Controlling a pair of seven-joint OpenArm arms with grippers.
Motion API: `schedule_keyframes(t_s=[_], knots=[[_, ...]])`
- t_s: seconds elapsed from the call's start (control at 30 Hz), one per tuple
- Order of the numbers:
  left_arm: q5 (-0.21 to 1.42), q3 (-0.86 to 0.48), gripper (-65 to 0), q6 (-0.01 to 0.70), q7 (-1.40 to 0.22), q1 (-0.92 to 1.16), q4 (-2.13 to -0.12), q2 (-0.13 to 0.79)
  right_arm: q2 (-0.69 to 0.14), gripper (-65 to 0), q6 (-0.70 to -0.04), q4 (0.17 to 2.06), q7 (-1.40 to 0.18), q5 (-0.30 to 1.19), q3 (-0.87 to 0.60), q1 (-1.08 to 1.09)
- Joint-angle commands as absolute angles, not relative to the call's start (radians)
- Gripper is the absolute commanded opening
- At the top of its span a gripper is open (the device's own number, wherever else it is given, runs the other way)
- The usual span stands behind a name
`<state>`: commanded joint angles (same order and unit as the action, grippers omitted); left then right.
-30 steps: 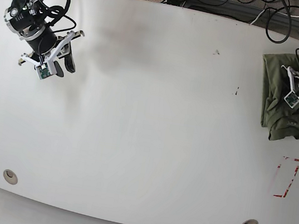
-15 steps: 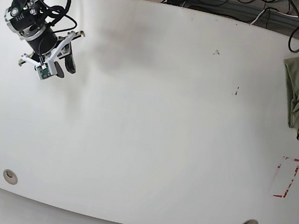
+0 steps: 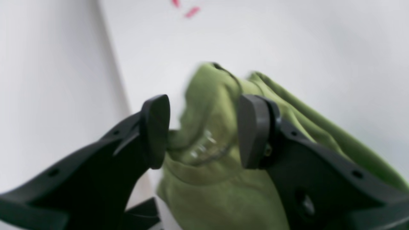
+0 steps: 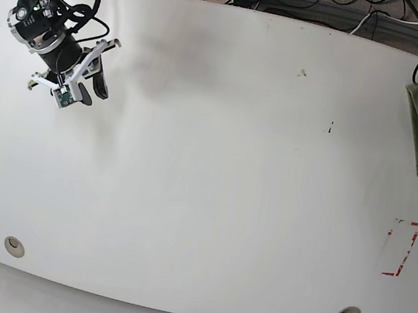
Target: Layout the t-shirt on the table in an organized manner, then fold the t-shirt properly
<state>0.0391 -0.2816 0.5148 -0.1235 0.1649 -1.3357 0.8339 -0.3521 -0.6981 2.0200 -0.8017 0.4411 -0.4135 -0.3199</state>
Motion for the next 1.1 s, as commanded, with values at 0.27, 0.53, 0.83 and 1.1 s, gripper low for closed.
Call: schedule_keyframes(t_s=[0.27,0.53,0.83,1.1], knots=[[0.114,-0.51,-33.2,0.619,-0.377,0.309,-1.56,0.682,-0.352,-46.1,-0.698,2.02,-0.802,0.441,-0.409,-0.314],[0.108,-0.777,-33.2,0.698,-0.584,0.38,-1.682,0.455,-0.352,-46.1,-0.698,2.018,-0.802,0.441,-0.409,-0.302],[0.107,-0.929,-33.2,0.698,-0.664,0.38,-1.639,0.348,-0.321,-46.1,-0.698,2.018,-0.802,0.441,-0.412,-0.298],[0.107,-0.855,-33.2,0.698,-0.634,0.372,-1.455,0.394,-0.318,-46.1,-0.698,2.018,-0.802,0.441,-0.409,-0.303]])
